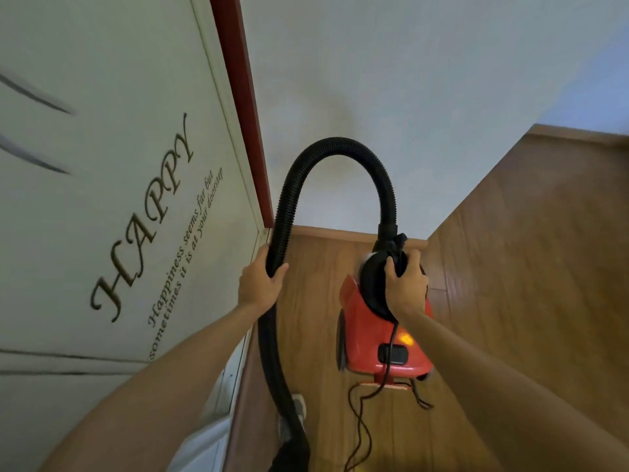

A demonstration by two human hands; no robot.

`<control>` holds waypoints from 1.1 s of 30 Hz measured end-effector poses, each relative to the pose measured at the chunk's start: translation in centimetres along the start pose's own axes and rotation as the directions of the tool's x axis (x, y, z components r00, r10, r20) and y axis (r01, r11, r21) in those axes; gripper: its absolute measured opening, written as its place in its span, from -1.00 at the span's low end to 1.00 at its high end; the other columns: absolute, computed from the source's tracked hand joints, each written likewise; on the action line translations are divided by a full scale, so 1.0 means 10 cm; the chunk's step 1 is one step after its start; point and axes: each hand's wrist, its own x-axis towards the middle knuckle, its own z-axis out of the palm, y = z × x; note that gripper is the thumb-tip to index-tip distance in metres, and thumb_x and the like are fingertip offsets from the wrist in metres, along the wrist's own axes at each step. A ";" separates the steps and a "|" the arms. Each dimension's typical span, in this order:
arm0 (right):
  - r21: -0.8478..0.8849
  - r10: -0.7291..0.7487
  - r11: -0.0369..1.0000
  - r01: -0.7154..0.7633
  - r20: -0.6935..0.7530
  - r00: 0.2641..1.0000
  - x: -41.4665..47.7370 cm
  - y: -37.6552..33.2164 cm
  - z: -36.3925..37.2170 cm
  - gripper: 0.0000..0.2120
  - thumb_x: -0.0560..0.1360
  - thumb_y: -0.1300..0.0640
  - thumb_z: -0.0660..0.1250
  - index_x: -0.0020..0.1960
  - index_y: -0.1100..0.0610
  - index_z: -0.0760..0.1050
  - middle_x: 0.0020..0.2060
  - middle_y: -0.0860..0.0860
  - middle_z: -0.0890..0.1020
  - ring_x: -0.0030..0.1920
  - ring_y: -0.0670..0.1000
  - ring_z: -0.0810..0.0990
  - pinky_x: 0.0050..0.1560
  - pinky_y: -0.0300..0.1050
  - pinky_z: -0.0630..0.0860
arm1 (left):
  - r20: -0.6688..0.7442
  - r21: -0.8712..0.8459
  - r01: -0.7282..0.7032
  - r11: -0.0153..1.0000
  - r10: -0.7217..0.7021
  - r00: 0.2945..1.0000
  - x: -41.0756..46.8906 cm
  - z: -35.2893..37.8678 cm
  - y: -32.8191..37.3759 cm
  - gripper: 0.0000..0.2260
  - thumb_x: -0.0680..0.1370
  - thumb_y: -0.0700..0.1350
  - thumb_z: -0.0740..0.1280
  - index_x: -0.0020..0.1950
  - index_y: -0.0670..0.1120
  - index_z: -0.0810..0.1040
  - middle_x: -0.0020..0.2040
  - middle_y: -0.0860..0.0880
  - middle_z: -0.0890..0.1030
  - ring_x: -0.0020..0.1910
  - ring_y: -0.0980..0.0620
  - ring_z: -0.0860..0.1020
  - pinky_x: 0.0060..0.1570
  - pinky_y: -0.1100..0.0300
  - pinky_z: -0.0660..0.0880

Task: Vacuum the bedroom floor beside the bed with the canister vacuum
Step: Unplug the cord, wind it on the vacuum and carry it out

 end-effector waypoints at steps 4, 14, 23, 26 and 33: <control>0.013 0.005 1.000 -0.005 0.022 1.000 0.29 0.21 0.32 -0.82 0.64 0.07 0.23 0.16 0.16 0.38 -0.23 -0.06 0.56 -0.21 -0.07 0.58 -0.39 -0.24 0.38 | 0.012 0.009 0.038 0.999 -0.038 0.999 0.30 0.20 -0.33 -0.59 0.60 -0.04 0.34 0.43 -0.07 0.40 0.15 -0.04 0.62 0.02 -0.01 0.62 0.04 0.09 0.60; 0.015 0.079 0.997 -0.080 0.060 0.995 1.20 0.89 1.26 -0.80 0.64 0.05 0.23 0.20 0.14 0.37 -0.19 -0.04 0.59 -0.20 -0.07 0.61 -0.24 0.01 0.62 | 0.052 0.020 0.120 0.993 -0.121 0.991 0.99 1.03 -1.20 -0.61 0.59 -0.03 0.35 0.40 -0.06 0.43 0.11 -0.03 0.65 -0.02 -0.01 0.64 0.01 0.01 0.63; -0.024 0.107 0.994 -0.105 0.117 0.987 2.07 1.65 2.13 -0.82 0.65 0.05 0.22 0.19 0.11 0.36 -0.27 0.01 0.57 -0.33 0.03 0.58 -0.28 0.22 0.62 | 0.030 0.036 0.177 0.984 -0.178 0.984 1.70 1.89 -2.01 -0.55 0.60 -0.01 0.33 0.47 -0.05 0.37 0.11 -0.01 0.64 -0.06 0.05 0.64 -0.02 0.08 0.62; -0.020 0.107 0.994 -0.106 0.128 0.986 2.30 1.90 2.39 -0.81 0.65 0.06 0.22 0.21 0.11 0.35 -0.29 -0.09 0.52 -0.36 -0.07 0.51 -0.28 0.18 0.61 | 0.025 0.043 0.172 0.984 -0.173 0.985 1.86 2.16 -2.31 -0.52 0.60 -0.01 0.33 0.50 -0.06 0.34 0.19 0.01 0.62 0.03 0.08 0.62 0.03 0.24 0.58; -0.038 0.114 0.993 -0.109 0.147 0.983 2.68 2.40 2.93 -0.77 0.65 0.04 0.21 0.24 0.13 0.33 -0.23 -0.12 0.52 -0.29 -0.06 0.57 -0.34 0.02 0.60 | 0.027 0.045 0.182 0.982 -0.183 0.983 2.14 2.63 -2.90 -0.46 0.61 -0.03 0.32 0.56 -0.07 0.25 0.33 -0.01 0.53 0.23 0.08 0.54 0.25 0.23 0.47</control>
